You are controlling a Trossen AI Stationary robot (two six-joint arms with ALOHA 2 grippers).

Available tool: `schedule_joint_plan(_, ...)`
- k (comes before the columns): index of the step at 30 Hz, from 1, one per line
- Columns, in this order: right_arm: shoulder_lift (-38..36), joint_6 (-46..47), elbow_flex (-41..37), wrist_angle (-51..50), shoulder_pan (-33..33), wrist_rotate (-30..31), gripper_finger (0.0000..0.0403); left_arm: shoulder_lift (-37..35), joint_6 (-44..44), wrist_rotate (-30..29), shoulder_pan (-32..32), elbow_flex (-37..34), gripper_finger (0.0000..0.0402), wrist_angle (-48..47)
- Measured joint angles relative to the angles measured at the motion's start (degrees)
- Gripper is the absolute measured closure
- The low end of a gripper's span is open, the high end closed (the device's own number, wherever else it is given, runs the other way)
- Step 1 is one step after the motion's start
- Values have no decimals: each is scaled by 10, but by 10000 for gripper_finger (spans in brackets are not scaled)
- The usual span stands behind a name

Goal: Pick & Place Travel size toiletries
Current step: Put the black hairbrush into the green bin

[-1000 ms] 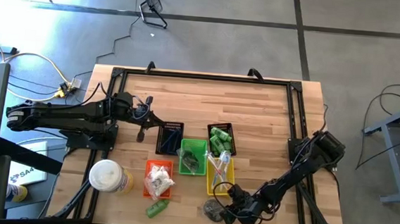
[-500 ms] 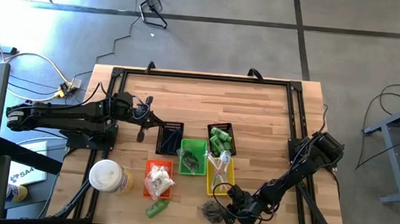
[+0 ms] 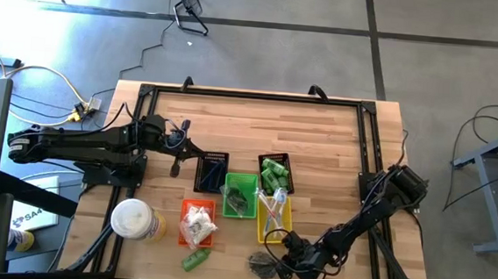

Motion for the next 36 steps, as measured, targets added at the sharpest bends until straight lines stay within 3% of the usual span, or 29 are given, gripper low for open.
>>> schedule_joint_plan(29,-81,-156,1,45,-1,55,399,0,0,0,0,0,401,0)
schedule_joint_plan(36,-116,-235,1,58,-6,85,399,0,3,-3,0,0,401,4)
